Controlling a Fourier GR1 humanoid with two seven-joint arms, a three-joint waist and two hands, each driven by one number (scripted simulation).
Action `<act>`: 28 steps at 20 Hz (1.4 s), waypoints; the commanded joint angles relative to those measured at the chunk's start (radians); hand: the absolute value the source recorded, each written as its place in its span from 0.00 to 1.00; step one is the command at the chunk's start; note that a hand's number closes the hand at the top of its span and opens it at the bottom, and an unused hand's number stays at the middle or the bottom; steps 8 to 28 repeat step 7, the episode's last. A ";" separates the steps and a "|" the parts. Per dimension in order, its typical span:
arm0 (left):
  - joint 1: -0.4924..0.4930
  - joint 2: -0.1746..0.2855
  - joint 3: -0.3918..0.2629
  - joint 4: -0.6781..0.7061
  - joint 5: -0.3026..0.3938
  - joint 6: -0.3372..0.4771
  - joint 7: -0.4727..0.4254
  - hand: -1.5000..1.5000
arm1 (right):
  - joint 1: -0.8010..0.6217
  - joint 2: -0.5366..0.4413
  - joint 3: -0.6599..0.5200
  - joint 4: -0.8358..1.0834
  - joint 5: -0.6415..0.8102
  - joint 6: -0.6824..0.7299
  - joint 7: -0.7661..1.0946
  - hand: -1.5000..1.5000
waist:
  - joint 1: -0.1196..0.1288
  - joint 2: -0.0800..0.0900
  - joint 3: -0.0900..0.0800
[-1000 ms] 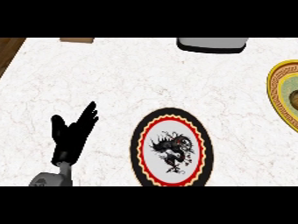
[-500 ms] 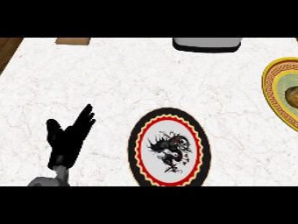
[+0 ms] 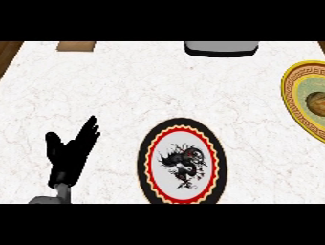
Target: Pick the squash from the plate and place it in the plate
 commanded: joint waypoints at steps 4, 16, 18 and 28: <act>0.020 -0.011 -0.017 -0.001 -0.015 0.004 -0.014 0.50 | 0.078 -0.026 0.014 -0.010 0.017 0.143 -0.200 0.00 | -0.001 -0.004 -0.001; -0.008 -0.007 0.001 0.007 0.003 -0.003 -0.002 0.50 | 0.104 -0.030 0.014 -0.018 0.014 0.125 -0.213 0.00 | -0.010 -0.002 0.002; -0.008 -0.007 0.001 0.007 0.003 -0.003 -0.002 0.50 | 0.104 -0.030 0.014 -0.018 0.014 0.125 -0.213 0.00 | -0.010 -0.002 0.002; -0.008 -0.007 0.001 0.007 0.003 -0.003 -0.002 0.50 | 0.104 -0.030 0.014 -0.018 0.014 0.125 -0.213 0.00 | -0.010 -0.002 0.002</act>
